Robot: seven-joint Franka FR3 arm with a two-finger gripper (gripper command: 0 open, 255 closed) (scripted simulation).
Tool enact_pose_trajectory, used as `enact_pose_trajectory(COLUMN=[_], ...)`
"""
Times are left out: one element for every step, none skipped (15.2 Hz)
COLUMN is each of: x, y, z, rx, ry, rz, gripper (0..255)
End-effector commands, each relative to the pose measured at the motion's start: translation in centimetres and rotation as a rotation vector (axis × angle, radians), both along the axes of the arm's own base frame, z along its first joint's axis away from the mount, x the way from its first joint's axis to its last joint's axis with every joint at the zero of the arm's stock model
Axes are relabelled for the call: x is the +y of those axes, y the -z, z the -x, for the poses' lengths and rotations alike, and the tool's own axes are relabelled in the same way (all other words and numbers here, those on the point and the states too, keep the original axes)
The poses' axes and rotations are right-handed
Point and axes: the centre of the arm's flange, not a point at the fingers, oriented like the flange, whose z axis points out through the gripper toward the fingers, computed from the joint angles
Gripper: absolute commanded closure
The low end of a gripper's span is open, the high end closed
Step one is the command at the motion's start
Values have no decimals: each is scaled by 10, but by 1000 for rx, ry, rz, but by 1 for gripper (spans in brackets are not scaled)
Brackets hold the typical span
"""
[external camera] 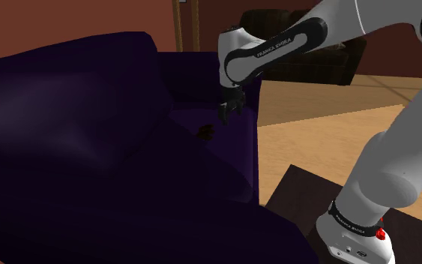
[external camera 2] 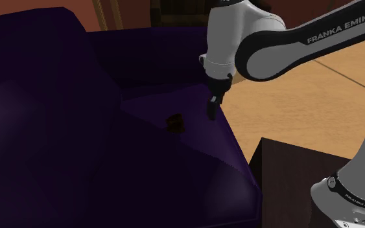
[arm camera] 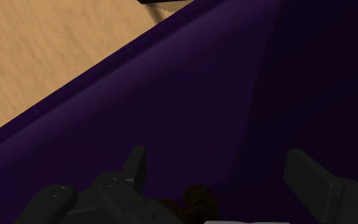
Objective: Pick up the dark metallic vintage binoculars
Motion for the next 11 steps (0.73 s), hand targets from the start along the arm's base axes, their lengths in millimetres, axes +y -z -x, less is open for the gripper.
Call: enact_pose_trajectory(x=[0, -2, -3, -4, -6, -7, -8, -9, -11, -12, -13], y=[19, 28, 36, 45, 53, 62, 70, 79, 87, 95, 104], z=[-18, -28, -38, -47, -57, -67, -77, -86, -96, -106, -116], rx=[-5, -7, -9, -11, -13, -15, -17, -19, -20, -22, -24], ry=[-2, -2, -3, -4, -5, -5, -6, -7, -8, -8, -9], rz=[1, 2, 3, 3, 4, 4, 5, 6, 6, 7, 8], gripper=[0, 0, 0, 0, 0, 0, 0, 0, 0, 0, 0])
